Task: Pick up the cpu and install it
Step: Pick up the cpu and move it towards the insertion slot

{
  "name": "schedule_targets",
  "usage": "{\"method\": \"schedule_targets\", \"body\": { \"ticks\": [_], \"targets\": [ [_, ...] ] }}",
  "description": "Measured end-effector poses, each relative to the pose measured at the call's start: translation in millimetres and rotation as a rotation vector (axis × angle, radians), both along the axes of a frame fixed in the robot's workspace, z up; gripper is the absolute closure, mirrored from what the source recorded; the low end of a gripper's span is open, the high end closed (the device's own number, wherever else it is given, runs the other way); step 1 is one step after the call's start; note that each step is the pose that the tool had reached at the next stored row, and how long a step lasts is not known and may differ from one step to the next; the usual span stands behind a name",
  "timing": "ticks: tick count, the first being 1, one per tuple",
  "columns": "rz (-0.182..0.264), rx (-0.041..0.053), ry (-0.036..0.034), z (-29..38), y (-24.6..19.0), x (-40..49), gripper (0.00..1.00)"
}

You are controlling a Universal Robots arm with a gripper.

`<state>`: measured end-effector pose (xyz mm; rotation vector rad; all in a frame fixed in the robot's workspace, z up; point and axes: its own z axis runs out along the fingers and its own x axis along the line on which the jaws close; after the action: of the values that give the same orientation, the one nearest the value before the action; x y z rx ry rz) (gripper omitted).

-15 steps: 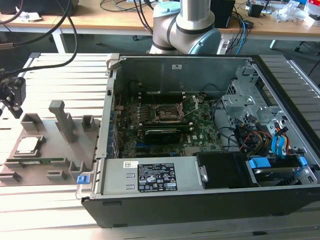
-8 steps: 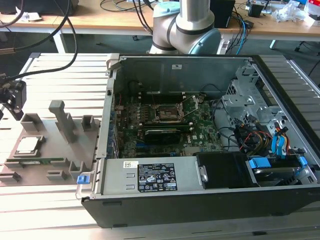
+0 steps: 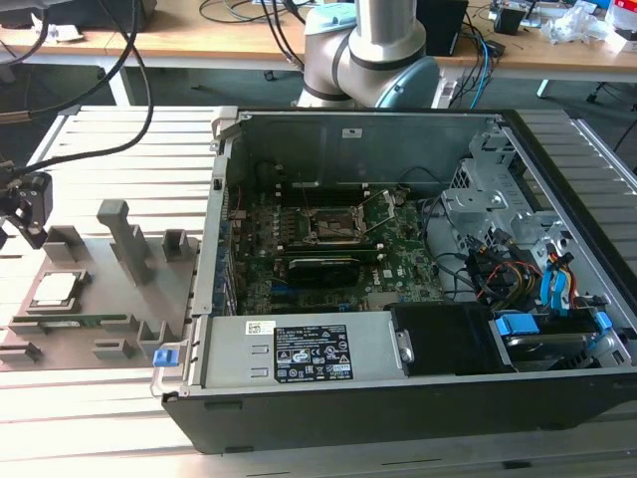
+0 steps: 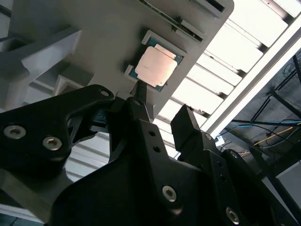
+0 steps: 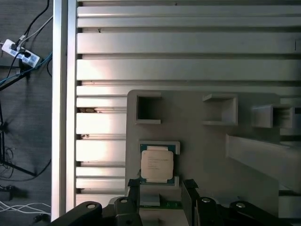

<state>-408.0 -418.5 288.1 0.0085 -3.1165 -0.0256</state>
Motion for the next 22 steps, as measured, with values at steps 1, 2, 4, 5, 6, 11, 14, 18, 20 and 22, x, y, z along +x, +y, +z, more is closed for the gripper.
{"method": "schedule_targets", "body": {
  "ticks": [1, 2, 4, 5, 6, 11, 14, 18, 20, 22],
  "targets": [
    [0.000, 0.0000, 0.0000, -3.9, -0.1, -1.1, 0.52],
    [0.000, 0.0000, 0.0000, -5.9, -0.1, -1.6, 0.52],
    [0.000, 0.0000, -0.0001, -10.4, -0.1, -2.7, 0.52],
    [0.000, -0.0001, 0.0000, -12.4, -0.2, -3.3, 0.52],
    [0.000, 0.0000, 0.0000, -15.2, -0.1, -4.1, 0.52],
    [0.000, 0.0000, 0.0000, -24.2, -0.2, -6.0, 0.52],
    [0.000, 0.0000, 0.0000, -30.5, -0.2, -6.8, 0.52],
    [0.000, 0.0000, 0.0001, -37.9, -0.2, -7.6, 0.52],
    [0.001, 0.0000, 0.0000, -40.7, -0.2, -7.9, 0.52],
    [0.005, 0.0000, -0.0001, -45.2, -0.3, -8.1, 0.52]
  ]
}}
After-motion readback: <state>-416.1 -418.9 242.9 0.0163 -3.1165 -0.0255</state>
